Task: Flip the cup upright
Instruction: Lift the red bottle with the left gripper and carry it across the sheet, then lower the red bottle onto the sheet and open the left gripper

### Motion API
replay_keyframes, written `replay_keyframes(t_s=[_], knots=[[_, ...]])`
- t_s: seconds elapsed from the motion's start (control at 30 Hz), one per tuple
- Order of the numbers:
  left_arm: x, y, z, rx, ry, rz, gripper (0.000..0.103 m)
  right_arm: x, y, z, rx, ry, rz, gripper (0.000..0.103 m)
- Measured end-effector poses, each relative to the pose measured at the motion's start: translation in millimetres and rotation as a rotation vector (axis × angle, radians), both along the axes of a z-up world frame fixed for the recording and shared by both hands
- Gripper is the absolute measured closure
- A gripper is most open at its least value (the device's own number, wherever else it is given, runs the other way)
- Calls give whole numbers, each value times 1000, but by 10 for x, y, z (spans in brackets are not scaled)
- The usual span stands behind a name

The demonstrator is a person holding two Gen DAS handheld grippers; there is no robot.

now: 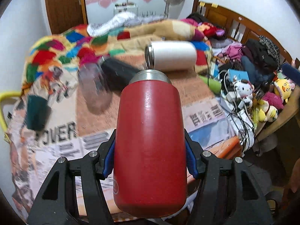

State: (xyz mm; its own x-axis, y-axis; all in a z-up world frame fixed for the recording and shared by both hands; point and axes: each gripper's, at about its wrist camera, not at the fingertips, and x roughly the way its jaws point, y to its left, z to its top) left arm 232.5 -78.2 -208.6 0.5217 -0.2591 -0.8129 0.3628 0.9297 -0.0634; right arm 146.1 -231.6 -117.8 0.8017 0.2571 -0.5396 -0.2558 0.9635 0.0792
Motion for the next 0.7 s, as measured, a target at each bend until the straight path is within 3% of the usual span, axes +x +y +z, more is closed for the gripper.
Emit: replay_keyframes(t_s=[0.33, 0.7], knots=[[190, -41, -674, 61, 117, 25, 42, 118, -85, -213, -7, 75, -23, 0], [175, -81, -784, 77, 134, 15, 41, 169, 10, -290, -20, 119, -9, 0]])
